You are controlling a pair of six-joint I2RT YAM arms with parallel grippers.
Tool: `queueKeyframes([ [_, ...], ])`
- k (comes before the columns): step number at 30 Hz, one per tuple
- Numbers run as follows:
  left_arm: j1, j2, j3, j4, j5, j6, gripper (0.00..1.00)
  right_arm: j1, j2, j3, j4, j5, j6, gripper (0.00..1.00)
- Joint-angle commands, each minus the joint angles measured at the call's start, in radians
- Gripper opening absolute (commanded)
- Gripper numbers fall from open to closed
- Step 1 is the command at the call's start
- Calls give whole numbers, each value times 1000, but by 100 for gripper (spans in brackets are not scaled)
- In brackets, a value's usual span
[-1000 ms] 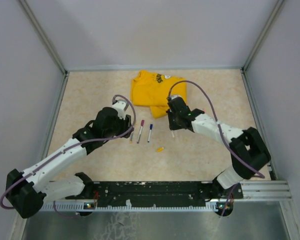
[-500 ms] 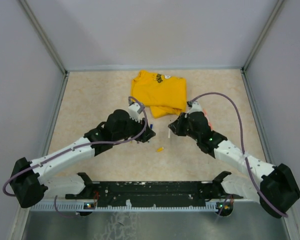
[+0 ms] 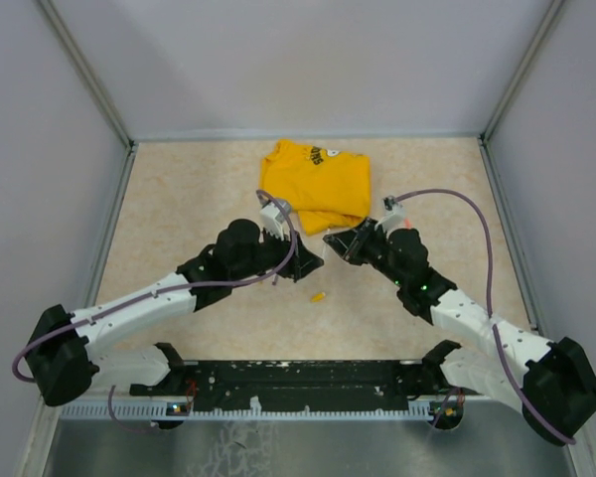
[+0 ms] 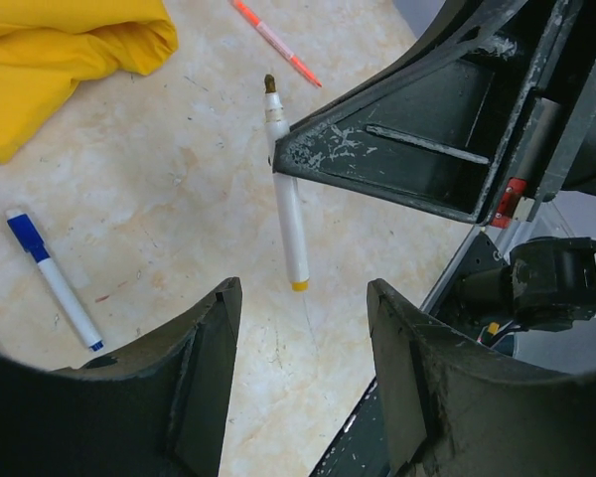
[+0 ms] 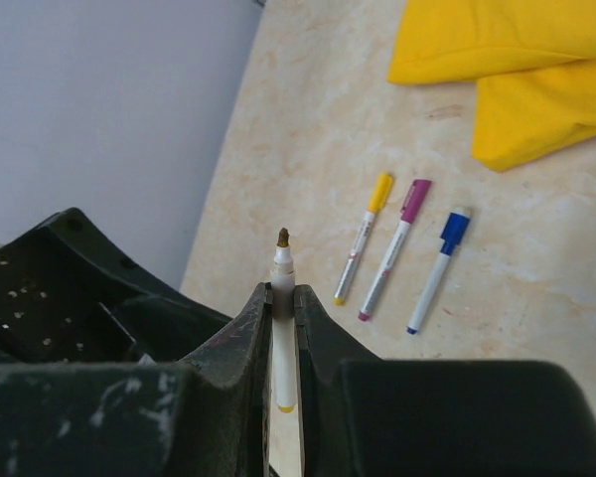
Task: Insert the pens into the pen caps
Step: Pick up the pen from the center of the board.
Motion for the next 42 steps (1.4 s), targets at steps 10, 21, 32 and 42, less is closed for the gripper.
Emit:
queueKeyframes([
  [10,-5,45,6,80,54,-16,59,-5,-11,-25,231,-115,77,6],
  [21,-4,39,0,93,43,-20,44,-5,0,-51,272,-158,100,6],
  [32,-4,32,-6,93,42,-21,19,-5,-3,-51,265,-170,84,6],
  [42,3,-11,15,-18,-87,33,0,-5,-91,5,64,-117,-94,30],
])
